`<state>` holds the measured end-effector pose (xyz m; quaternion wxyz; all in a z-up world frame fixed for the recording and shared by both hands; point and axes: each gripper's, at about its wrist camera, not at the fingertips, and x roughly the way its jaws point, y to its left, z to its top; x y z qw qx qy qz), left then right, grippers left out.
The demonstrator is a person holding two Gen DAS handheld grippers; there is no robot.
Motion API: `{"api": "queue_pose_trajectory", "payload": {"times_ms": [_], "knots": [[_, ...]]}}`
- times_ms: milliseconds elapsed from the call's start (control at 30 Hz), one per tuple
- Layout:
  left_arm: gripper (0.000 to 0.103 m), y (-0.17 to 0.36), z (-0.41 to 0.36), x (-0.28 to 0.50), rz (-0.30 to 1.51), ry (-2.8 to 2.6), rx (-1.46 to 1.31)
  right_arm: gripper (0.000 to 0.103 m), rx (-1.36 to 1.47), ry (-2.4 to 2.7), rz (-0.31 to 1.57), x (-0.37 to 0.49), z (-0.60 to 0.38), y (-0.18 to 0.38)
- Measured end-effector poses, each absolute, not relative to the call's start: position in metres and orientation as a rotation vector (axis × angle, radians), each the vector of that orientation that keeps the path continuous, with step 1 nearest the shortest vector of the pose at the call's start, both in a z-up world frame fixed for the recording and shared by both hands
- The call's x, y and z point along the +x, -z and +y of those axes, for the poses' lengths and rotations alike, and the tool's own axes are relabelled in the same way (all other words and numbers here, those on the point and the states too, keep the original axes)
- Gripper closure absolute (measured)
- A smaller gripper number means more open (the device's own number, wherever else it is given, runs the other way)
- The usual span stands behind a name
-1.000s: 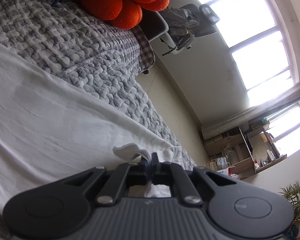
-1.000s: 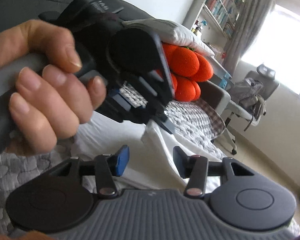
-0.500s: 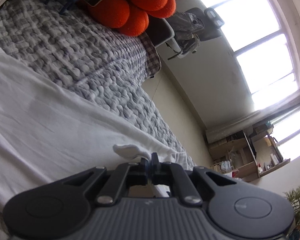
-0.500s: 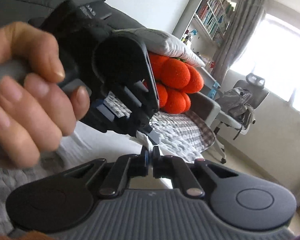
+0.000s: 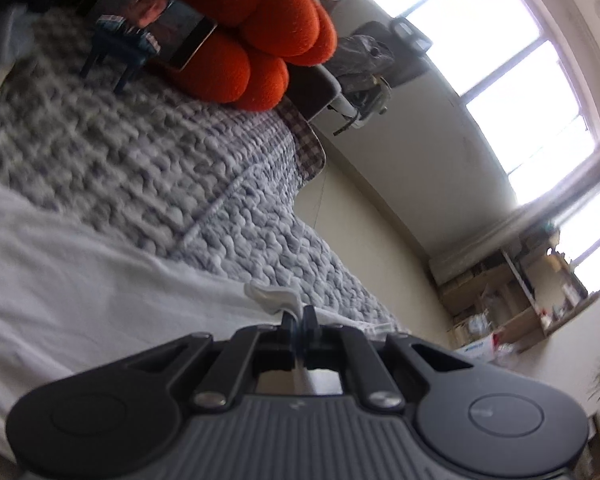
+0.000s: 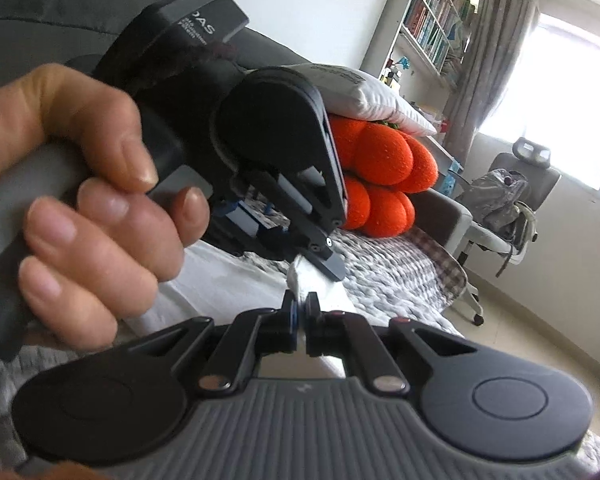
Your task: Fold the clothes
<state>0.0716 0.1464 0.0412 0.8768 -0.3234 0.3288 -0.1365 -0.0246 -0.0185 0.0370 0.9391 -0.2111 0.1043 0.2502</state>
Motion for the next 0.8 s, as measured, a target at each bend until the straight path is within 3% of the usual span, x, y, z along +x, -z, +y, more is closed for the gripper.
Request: {"api": "queue_pose_trajectory", "payload": {"times_ms": [267, 800], "knots": [[0.101, -0.054, 0.174, 0.059, 0.583, 0.272, -0.605, 0.1, -0.342, -0.534, 0.217, -0.029, 0.003, -0.051], [0.101, -0.029, 0.208, 0.05, 0.596, 0.181, -0.531, 0.1, -0.345, -0.595, 0.316, -0.026, 0.047, -0.036]]}}
